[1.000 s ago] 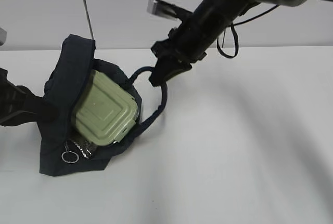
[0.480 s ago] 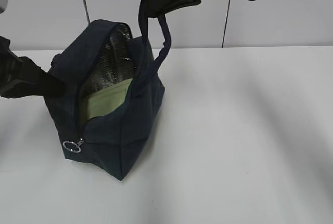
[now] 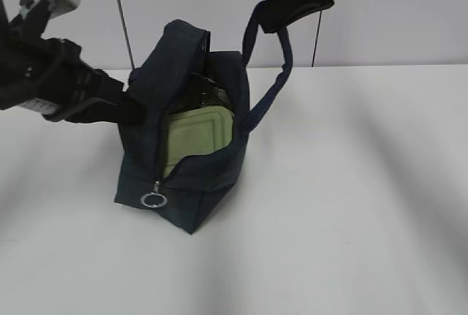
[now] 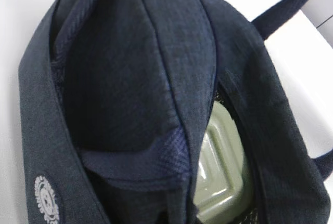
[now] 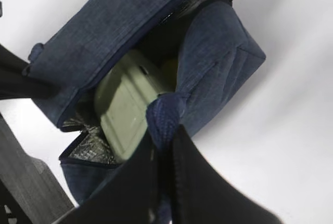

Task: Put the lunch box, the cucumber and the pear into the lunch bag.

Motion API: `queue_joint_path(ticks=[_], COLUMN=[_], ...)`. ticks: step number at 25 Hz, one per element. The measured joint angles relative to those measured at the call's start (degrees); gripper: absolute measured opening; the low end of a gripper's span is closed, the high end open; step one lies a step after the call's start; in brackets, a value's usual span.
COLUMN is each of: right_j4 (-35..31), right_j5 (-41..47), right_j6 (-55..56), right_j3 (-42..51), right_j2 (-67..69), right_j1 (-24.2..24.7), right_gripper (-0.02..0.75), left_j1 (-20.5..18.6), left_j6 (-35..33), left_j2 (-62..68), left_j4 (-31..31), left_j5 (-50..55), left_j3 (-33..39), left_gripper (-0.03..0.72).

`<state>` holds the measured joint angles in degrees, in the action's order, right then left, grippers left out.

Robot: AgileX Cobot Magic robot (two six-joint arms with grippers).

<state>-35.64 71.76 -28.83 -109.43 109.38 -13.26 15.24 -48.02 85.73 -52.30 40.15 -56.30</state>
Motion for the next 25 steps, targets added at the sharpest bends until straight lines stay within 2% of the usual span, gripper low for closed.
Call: queue_joint_path(ticks=[5,9,11,14,16,19,25], right_j4=[-0.10,-1.13,-3.83,-9.51,-12.32,-13.14,-8.25], right_j5=[-0.08,-0.32,-0.44,-0.54,-0.67,-0.71,-0.84], right_j6=[0.26,-0.60,-2.94,-6.53,-8.10,-9.28,-7.59], right_j3=[1.04,5.13,6.69,7.21,7.21,7.21,7.30], right_j2=[0.00,0.15,0.28,0.37,0.37,-0.01,-3.50], right_j1=[5.02,5.29,5.29,5.29,5.29,5.45,9.23], right_gripper=[0.017,0.031,0.102,0.323,0.449,0.502,0.484], left_j1=[3.50,3.95,3.90,3.90,3.90,3.90,3.90], left_j6=[1.01,1.25,1.25,1.25,1.25,1.25,1.25], left_j2=[5.51,8.51,8.93,8.98,8.98,8.91,5.44], left_j4=[-0.57,-1.12,-1.18,-1.18,-1.06,-0.25,2.80], left_j5=[-0.18,-0.28,-0.42,-0.48,-0.48,-0.48,-0.55], left_j3=[-4.57,-5.97,-6.11,-6.20,-6.24,-6.24,-6.26], left_gripper=[-0.016,0.008,0.075,0.212,0.258,0.283,0.289])
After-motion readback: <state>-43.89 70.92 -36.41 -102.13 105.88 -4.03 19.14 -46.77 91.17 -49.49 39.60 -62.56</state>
